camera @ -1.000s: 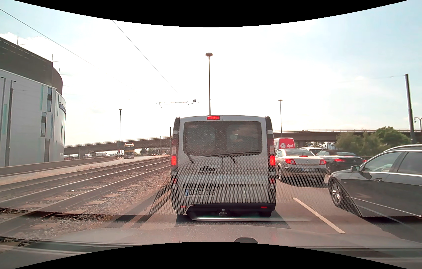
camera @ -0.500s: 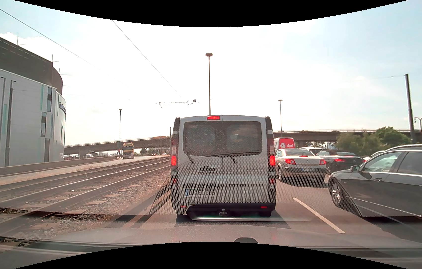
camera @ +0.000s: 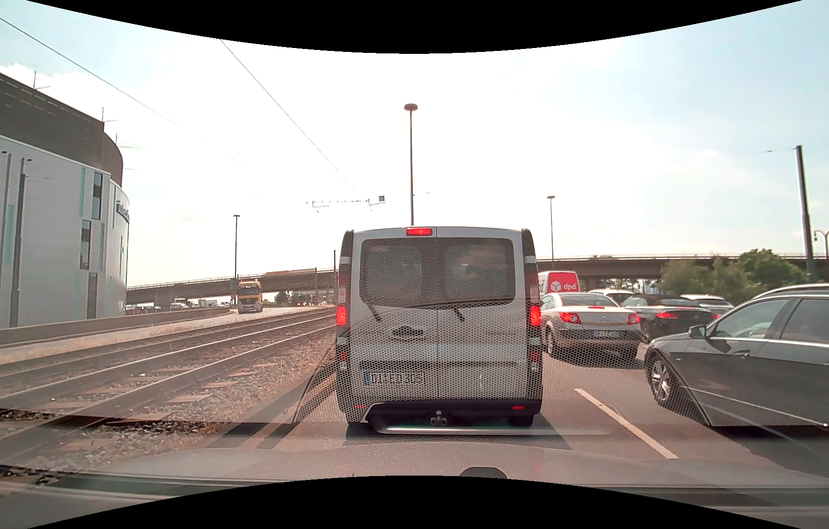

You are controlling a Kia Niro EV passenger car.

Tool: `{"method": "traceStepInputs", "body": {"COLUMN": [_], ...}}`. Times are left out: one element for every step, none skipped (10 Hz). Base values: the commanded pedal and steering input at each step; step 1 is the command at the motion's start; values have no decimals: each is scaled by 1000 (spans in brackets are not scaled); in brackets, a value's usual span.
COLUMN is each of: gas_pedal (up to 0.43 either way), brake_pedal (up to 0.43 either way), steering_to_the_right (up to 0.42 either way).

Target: Follow the waypoints while adhering to traffic rules and regulations

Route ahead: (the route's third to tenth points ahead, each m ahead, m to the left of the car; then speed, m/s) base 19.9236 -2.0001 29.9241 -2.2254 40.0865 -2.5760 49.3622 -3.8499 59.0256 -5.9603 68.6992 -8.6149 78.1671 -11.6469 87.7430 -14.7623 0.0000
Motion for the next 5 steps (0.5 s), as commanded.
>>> {"method": "traceStepInputs", "body": {"gas_pedal": [0, 0, 0, 0, 0], "brake_pedal": [250, 250, 250, 244, 250], "steering_to_the_right": [-3, -3, -3, -3, -3]}}
